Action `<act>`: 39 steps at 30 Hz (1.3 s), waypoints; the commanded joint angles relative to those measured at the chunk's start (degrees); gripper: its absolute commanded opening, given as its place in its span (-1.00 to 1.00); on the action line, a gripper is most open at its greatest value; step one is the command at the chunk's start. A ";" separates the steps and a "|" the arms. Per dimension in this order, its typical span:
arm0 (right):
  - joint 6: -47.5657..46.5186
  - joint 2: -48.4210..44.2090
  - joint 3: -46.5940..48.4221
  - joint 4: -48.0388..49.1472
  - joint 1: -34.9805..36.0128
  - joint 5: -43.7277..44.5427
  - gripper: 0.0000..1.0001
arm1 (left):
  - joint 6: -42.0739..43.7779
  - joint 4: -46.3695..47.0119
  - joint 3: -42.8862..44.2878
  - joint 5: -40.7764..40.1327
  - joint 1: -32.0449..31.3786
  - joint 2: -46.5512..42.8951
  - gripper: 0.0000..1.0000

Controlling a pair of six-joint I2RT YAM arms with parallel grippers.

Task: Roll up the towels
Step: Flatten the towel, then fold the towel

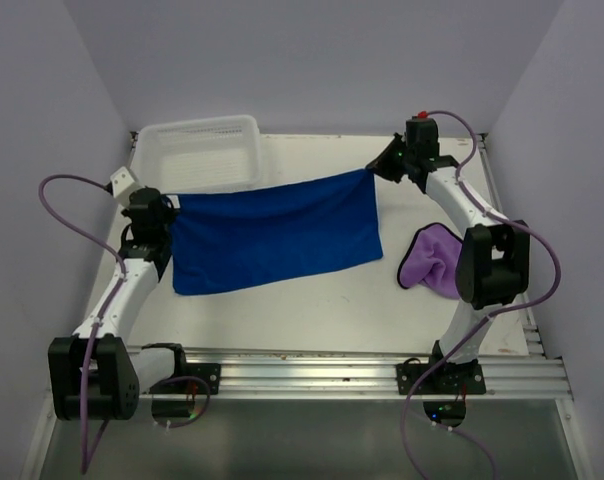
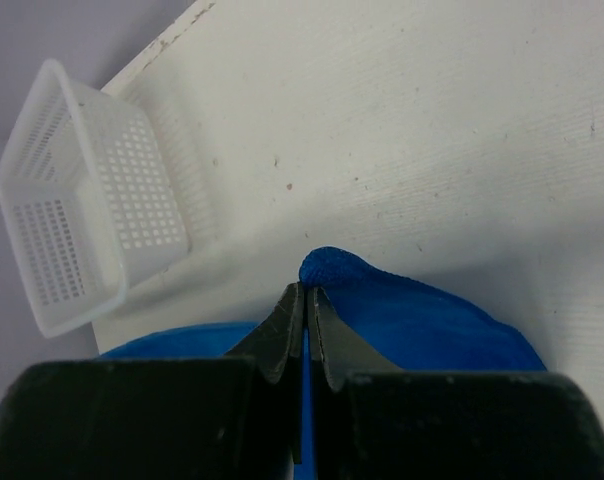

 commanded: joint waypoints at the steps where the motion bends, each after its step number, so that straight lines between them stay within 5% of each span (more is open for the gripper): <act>1: -1.22 -0.99 -2.94 3.80 -0.23 -1.19 -1.00 | -0.06 7.50 -2.85 -1.39 0.61 -0.56 -1.00; 17: -0.61 -10.66 -19.83 7.67 -0.23 -0.84 -1.00 | -2.35 12.08 -15.34 -0.24 0.52 -10.49 -1.00; 39: -1.66 -17.25 -30.99 7.49 -0.31 1.10 -1.00 | -7.71 0.92 -20.79 -0.68 0.61 -18.14 -1.00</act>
